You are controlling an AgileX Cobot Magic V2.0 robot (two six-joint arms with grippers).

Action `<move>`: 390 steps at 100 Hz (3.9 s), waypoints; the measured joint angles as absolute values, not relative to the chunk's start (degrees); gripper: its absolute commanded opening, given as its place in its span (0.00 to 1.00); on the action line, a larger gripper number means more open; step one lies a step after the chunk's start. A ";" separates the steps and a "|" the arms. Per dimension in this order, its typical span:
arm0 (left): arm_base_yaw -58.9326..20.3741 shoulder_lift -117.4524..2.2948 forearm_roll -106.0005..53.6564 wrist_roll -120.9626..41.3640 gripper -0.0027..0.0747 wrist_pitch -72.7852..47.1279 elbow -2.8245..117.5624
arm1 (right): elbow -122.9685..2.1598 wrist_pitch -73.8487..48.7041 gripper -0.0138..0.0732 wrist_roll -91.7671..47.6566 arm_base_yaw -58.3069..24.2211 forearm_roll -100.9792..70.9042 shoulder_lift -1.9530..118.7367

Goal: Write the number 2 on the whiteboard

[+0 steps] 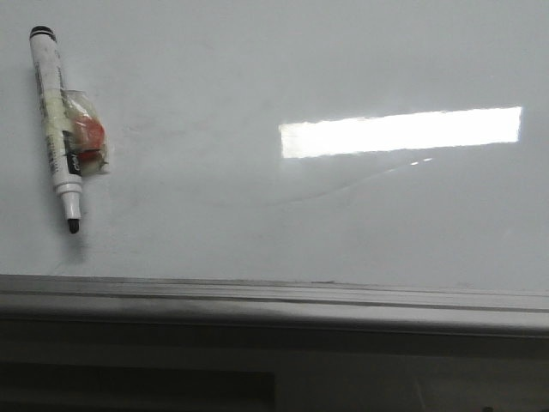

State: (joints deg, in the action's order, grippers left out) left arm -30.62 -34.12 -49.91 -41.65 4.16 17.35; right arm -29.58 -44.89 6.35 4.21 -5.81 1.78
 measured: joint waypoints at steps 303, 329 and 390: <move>-42.85 -53.15 49.31 21.82 0.01 23.90 15.16 | -35.40 -34.22 0.76 -39.07 -41.81 -33.06 42.72; -42.85 -53.04 50.56 19.18 0.01 20.06 15.75 | -45.78 -33.11 0.73 -39.18 -46.70 -33.16 55.68; -42.85 -53.04 51.71 18.70 0.01 17.85 16.37 | -53.87 -27.78 0.22 -40.89 -54.13 -33.27 70.95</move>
State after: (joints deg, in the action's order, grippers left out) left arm -42.85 -53.04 51.71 18.70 17.85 16.37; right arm -53.87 -27.78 -40.89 -54.13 -33.27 70.95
